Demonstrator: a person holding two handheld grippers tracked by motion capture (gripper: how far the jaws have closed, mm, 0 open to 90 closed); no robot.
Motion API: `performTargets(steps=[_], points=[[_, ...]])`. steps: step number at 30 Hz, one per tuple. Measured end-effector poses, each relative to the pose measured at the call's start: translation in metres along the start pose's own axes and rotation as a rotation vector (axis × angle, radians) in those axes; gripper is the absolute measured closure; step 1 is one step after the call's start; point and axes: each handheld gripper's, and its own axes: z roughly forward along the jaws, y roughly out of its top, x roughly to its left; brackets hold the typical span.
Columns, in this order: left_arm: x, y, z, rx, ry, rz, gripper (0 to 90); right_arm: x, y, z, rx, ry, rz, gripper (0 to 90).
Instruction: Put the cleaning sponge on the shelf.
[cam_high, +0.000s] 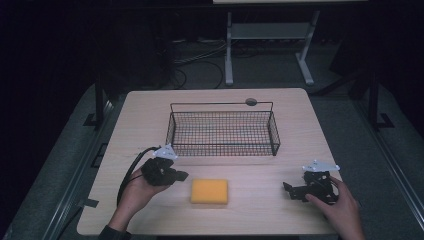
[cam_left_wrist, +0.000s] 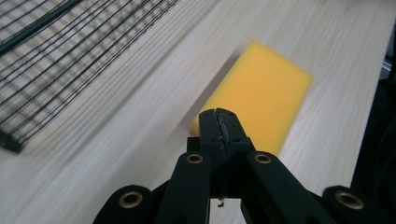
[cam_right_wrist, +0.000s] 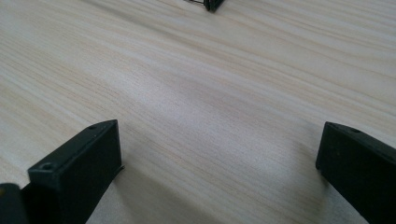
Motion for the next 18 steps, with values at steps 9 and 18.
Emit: performTargets(steps=[9,18], points=[[-0.011,0.024,0.023,0.017,-0.054,0.052,89.7,0.0,0.0,0.0,0.0,0.0,0.0,0.0],[-0.018,0.039,0.048,0.037,-0.096,0.081,89.7,0.0,0.0,0.0,0.0,0.0,0.0,0.0]])
